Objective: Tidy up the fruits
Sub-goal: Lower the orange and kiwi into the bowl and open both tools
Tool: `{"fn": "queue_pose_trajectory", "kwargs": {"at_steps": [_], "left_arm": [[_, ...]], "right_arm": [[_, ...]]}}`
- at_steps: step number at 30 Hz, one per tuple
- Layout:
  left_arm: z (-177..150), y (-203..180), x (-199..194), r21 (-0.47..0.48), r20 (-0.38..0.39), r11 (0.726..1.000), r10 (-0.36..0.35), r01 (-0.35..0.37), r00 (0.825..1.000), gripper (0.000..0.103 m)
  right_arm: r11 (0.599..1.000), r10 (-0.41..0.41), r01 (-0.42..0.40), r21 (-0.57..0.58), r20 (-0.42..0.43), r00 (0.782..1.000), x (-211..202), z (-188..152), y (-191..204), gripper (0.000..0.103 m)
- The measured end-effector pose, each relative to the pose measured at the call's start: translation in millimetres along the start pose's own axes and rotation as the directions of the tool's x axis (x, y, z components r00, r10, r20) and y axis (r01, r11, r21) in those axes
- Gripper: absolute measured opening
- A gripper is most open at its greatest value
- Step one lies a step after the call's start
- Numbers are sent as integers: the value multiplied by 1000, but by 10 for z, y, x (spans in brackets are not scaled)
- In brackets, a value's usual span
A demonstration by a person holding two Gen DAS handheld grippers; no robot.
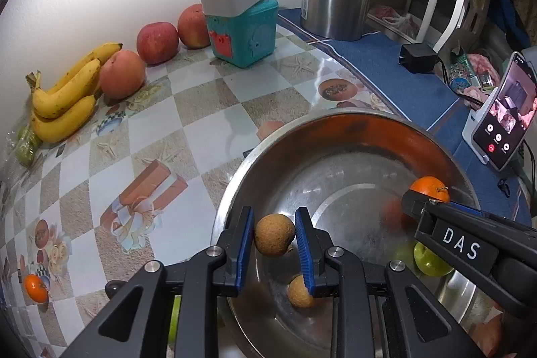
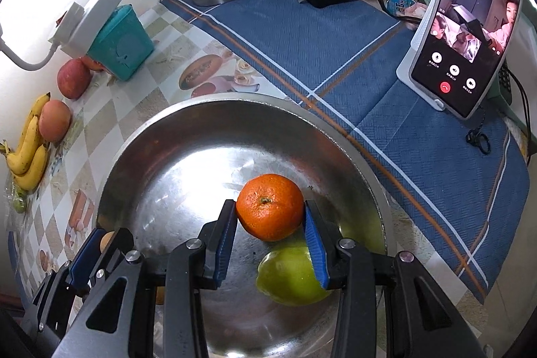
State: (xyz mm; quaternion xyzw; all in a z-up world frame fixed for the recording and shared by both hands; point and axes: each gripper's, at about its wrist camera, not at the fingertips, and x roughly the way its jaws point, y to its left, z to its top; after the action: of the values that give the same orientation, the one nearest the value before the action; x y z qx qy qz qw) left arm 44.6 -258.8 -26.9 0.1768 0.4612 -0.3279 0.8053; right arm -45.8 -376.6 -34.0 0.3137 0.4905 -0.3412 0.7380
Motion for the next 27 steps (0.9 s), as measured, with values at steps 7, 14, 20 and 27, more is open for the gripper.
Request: {"fn": "queue_pose_trajectory", "kwargs": {"at_steps": [7, 14, 20, 27], "left_arm": [[-15, -14, 49, 2, -16, 1000, -4, 4, 1000, 27], [-32, -18, 80, 1, -32, 1000, -9, 9, 999, 27], [-36, -25, 82, 1, -37, 1000, -15, 15, 999, 28], [-40, -8, 92, -8, -43, 1000, -25, 24, 999, 29]], "right_arm": [[1000, -11, 11, 2, -10, 1000, 41, 0, 2, 42], [1000, -20, 20, 11, -14, 1000, 78, -10, -7, 42], [1000, -20, 20, 10, -18, 1000, 92, -6, -8, 42], [1000, -25, 25, 0, -24, 999, 108, -6, 14, 42]]}}
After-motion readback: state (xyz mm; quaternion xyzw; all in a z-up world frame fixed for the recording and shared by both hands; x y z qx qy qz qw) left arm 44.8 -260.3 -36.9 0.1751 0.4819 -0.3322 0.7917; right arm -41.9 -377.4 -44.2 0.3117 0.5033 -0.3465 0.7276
